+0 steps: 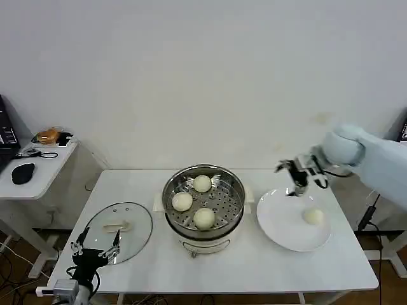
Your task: Take steamed baozi put them in steamer then cover it.
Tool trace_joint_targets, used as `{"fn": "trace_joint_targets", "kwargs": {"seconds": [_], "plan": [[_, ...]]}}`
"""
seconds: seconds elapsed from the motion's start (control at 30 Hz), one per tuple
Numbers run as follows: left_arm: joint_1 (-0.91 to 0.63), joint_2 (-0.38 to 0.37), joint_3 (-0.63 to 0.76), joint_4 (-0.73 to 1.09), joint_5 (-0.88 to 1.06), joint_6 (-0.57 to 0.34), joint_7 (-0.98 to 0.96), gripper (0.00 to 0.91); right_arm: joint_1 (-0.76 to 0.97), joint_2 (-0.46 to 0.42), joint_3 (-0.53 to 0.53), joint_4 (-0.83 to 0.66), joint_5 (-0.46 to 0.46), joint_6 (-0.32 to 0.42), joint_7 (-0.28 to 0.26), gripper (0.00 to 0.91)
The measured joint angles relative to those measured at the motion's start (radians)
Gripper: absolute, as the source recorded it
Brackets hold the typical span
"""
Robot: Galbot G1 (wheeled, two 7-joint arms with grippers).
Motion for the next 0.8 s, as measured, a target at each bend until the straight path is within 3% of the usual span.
{"fn": "trace_joint_targets", "kwargs": {"seconds": [0.37, 0.8], "plan": [[0.008, -0.011, 0.012, 0.003, 0.017, 0.000, 0.000, 0.907, -0.307, -0.081, 0.223, -0.097, -0.094, -0.004, 0.017, 0.907], [0.028, -0.021, -0.007, -0.009, 0.022, -0.003, 0.000, 0.907, -0.447, 0.004, 0.356, -0.274, -0.183, -0.002, 0.028, 0.907]]}}
